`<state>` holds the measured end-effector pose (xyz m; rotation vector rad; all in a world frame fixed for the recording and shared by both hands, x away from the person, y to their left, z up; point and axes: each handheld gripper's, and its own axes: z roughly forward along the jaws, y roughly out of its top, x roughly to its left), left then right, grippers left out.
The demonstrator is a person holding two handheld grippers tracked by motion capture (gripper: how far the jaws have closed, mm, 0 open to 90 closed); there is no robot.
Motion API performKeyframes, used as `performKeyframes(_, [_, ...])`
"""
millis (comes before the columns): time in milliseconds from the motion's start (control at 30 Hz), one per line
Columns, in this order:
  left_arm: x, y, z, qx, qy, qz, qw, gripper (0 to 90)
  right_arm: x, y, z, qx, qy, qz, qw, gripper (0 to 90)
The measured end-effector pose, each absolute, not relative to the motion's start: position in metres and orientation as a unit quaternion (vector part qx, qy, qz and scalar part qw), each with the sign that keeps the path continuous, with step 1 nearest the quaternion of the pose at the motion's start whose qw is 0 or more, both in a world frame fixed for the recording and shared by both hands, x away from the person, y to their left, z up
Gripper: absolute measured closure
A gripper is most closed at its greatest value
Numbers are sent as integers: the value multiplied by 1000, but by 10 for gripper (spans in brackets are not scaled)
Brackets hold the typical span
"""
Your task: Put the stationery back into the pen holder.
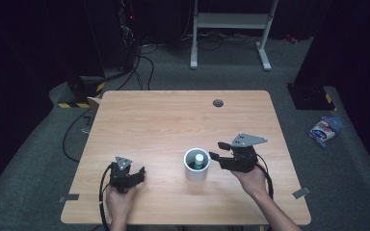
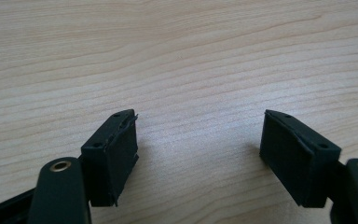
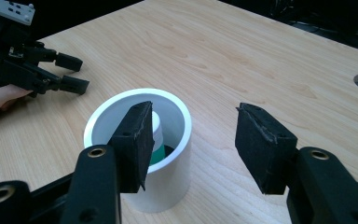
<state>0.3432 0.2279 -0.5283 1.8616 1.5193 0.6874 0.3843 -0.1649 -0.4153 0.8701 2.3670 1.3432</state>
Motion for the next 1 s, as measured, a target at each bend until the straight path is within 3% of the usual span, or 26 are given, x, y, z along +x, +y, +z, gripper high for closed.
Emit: performKeyframes(1000, [343, 228, -528, 707, 577, 261, 315, 275, 386, -202, -414, 340, 800, 468, 159, 467])
